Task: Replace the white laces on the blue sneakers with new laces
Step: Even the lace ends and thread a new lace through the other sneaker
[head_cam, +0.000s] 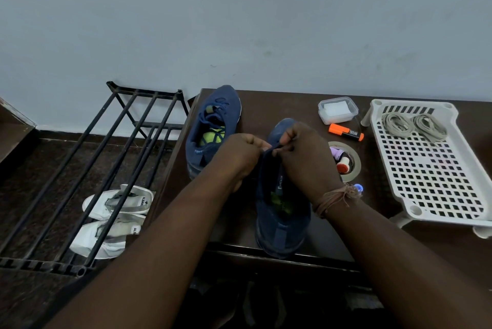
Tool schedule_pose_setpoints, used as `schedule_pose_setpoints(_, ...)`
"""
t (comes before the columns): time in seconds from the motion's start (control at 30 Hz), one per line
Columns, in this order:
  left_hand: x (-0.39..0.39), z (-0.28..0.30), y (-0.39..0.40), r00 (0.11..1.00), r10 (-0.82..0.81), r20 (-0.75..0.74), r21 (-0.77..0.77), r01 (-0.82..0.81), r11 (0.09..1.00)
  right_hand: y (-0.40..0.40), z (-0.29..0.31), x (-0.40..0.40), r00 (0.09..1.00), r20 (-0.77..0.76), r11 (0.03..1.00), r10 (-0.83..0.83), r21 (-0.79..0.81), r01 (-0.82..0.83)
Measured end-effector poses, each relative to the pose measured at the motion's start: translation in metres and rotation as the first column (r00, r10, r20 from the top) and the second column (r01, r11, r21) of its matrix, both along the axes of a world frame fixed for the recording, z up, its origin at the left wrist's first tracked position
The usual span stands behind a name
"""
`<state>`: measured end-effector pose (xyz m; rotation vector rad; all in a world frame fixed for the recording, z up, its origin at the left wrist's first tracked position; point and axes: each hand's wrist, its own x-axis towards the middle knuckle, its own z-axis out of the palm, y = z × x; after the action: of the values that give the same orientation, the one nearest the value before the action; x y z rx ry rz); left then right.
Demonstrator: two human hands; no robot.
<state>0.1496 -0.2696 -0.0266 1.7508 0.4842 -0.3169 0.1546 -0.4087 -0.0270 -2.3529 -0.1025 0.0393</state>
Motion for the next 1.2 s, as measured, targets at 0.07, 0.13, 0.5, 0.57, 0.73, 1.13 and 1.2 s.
schedule_pose_setpoints(0.07,0.002,0.008,-0.002,0.999,-0.021,-0.029,0.035,0.022,0.999,-0.001,0.000,0.001,1.000,0.011,1.000,0.021,0.023,-0.022)
schedule_pose_setpoints(0.13,0.005,0.017,-0.004,0.995,0.097,0.035,-0.031,-0.096,0.995,-0.004,0.003,0.001,0.997,0.060,0.999,0.051,0.001,-0.051)
schedule_pose_setpoints(0.5,0.005,0.038,0.038,0.931,-0.311,-0.190,0.482,0.364,0.797,-0.029,0.026,0.004,0.905,-0.424,0.979,-0.049,-0.201,-0.042)
schedule_pose_setpoints(0.57,0.001,0.035,0.037,0.917,-0.355,-0.182,0.398,0.399,0.826,-0.026,0.025,0.003,0.914,-0.403,0.979,-0.047,-0.199,-0.037)
schedule_pose_setpoints(0.73,0.012,0.046,0.031,0.986,-0.043,0.162,-0.289,0.089,0.953,-0.024,0.028,-0.001,0.934,-0.358,0.974,-0.018,-0.219,-0.065)
schedule_pose_setpoints(1.13,0.004,0.029,0.028,0.957,-0.287,-0.037,0.305,0.284,0.909,-0.028,0.024,0.003,0.905,-0.421,0.989,-0.066,-0.148,0.003)
schedule_pose_setpoints(1.2,0.007,0.036,0.023,0.984,-0.125,0.124,-0.005,0.127,0.992,-0.028,0.023,0.003,0.902,-0.428,0.990,-0.057,-0.144,-0.006)
